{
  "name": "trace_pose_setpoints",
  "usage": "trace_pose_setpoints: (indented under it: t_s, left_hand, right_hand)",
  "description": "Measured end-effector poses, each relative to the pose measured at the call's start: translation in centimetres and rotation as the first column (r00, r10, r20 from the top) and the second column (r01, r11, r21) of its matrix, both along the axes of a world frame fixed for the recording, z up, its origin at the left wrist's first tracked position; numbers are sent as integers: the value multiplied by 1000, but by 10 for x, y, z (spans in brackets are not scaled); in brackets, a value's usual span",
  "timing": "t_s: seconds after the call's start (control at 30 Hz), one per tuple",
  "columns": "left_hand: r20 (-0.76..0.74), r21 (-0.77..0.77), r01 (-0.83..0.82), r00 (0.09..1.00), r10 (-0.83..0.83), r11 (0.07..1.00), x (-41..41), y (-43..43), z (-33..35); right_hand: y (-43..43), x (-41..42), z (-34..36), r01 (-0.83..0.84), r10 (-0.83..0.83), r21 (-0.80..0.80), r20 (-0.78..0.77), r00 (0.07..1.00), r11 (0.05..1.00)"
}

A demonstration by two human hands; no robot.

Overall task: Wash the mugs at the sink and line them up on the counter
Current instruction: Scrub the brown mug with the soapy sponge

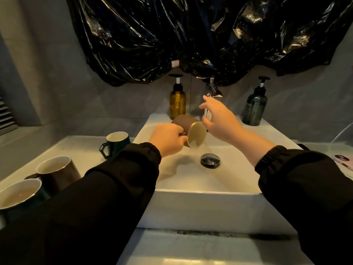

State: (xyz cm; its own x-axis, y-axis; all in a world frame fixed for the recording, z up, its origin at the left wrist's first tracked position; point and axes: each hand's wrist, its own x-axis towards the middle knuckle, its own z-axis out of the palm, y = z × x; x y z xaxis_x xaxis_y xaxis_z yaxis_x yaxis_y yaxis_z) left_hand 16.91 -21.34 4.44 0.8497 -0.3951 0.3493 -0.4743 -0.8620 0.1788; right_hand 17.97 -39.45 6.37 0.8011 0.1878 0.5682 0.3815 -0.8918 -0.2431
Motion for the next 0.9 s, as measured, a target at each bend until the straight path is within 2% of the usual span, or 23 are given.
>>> trace_pose_setpoints:
  t_s: [0.03,0.07,0.1,0.17,0.27,0.33,0.4,0.5,0.57,0.63,0.7,0.8,0.87,0.9]
  left_hand:
    - [-167,-220,-51,986,14,974,-1,5,2]
    - [-303,-408,-120,953,-10,905,-3,10,5]
    - [-400,-542,-198,915,-44,816,-5,17,7]
    - [-498,-703,-332,861,-102,629,-12,35,10]
    - [-479,-855,-392,847,-228,341,-22,71,14]
    - [-417,-904,-373,878,-234,210,-29,101,19]
    - [-365,-930,-348,915,-172,119,-37,132,23]
    - [-309,-951,-308,949,-54,34,-50,178,25]
    - [-302,-953,-302,953,0,-11,-59,203,23]
    - [-301,-953,-299,953,33,-52,-67,225,20]
    - [-306,-950,-301,950,62,-80,-74,239,19]
    - [-315,-947,-306,944,95,-96,-80,251,19]
    - [-313,-947,-303,945,93,-107,-81,256,18]
    - [-316,-945,-305,945,89,-115,-81,257,18]
  right_hand:
    - [2,-4,-4,9,-9,17,-46,999,1000]
    - [5,-7,-7,21,-17,39,-91,996,999]
    - [9,-10,-10,31,-23,66,-128,992,997]
    - [21,-14,-13,32,-13,108,-166,986,994]
    - [46,-18,-14,-21,42,115,-183,982,993]
    - [70,-21,-13,-62,88,128,-210,974,990]
    - [100,-24,-11,-111,142,140,-232,962,984]
    - [152,-29,-11,-168,191,104,-270,944,980]
    - [188,-31,-14,-200,197,25,-328,924,979]
    - [224,-36,-19,-256,195,-110,-390,900,961]
    - [257,-42,-25,-313,160,-294,-447,880,903]
    - [297,-48,-42,-333,-21,-508,-571,821,794]
    - [314,-46,-59,-271,-164,-570,-597,785,776]
    - [318,-46,-66,-216,-220,-567,-601,768,795]
